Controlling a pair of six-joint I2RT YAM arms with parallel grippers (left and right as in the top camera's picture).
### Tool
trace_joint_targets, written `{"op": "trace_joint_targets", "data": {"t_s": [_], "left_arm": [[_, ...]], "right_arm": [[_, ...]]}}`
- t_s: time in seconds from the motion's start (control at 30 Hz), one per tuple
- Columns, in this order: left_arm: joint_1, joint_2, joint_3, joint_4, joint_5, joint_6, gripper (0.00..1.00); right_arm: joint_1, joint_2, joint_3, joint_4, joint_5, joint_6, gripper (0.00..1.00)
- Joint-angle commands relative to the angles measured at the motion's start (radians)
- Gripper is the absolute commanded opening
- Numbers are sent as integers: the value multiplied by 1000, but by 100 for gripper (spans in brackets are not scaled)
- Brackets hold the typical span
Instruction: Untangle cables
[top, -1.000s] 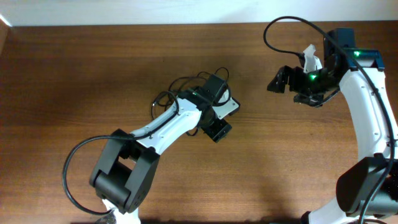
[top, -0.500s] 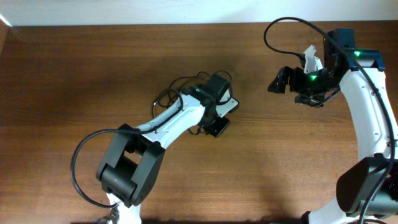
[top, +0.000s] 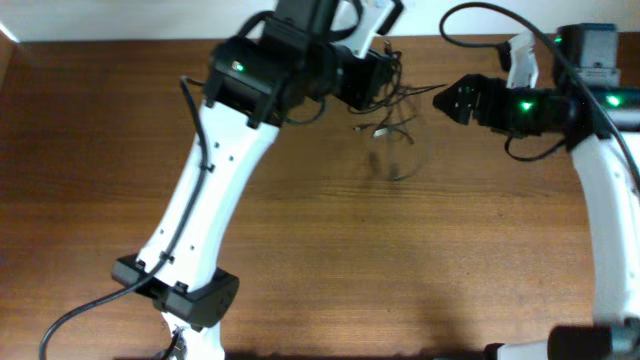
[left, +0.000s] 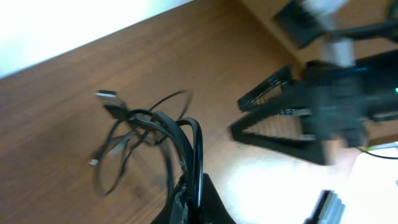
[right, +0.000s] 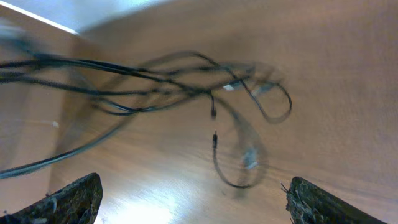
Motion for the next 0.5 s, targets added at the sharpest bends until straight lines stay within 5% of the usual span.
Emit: {"op": "trace_joint_targets", "data": {"t_s": [0.0,0.23,0.47], "left_arm": [[60,4,3,3,242,-13,0],[69,4,3,26,377,-58,0],[70,4,3,101,517,-136,0]], "right_arm": [[-3,-59,24,37,-113,56,95],[97,-52,24,181,-111,282,94],[129,-17,24,239,-109,356,95]]}}
